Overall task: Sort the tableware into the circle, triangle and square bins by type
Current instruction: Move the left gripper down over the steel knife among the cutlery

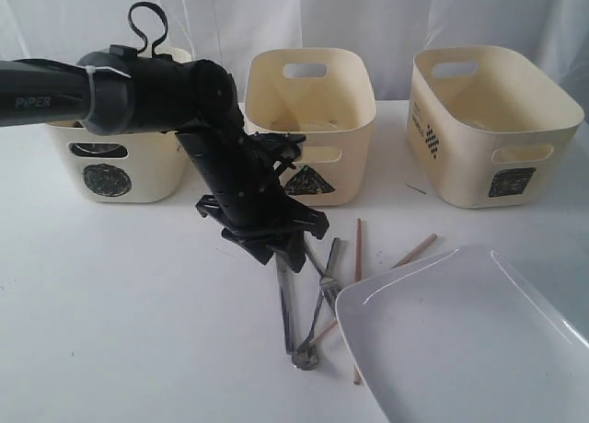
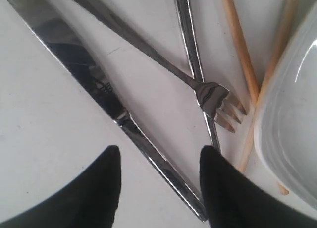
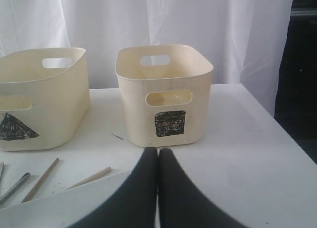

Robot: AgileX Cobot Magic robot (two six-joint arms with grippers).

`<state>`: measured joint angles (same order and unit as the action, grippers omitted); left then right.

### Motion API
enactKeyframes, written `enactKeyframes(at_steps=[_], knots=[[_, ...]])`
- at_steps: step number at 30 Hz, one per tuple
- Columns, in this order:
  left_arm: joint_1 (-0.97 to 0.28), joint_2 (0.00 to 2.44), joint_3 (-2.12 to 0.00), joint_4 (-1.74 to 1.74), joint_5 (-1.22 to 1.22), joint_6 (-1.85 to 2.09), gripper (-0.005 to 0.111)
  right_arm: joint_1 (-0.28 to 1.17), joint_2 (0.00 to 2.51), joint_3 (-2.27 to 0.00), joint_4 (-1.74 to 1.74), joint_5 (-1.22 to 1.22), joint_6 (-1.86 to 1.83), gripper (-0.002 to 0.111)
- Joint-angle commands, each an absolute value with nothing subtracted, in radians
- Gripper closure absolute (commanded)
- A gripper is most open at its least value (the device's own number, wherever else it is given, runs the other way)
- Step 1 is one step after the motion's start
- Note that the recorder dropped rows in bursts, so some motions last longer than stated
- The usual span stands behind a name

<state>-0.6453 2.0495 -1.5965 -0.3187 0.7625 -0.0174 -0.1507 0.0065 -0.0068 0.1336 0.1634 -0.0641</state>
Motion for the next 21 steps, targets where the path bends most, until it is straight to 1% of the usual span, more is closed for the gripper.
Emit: enactKeyframes(at_steps=[1, 21], knots=[[-0.65, 2.059, -1.602, -0.343, 0.762, -0.024, 0.053, -0.148, 0.0, 0.0, 0.131, 0.156, -0.071, 0.108], [-0.65, 2.125, -1.602, -0.343, 0.775, -0.135, 0.053, -0.148, 0.0, 0.0, 0.131, 0.156, -0.071, 0.108]])
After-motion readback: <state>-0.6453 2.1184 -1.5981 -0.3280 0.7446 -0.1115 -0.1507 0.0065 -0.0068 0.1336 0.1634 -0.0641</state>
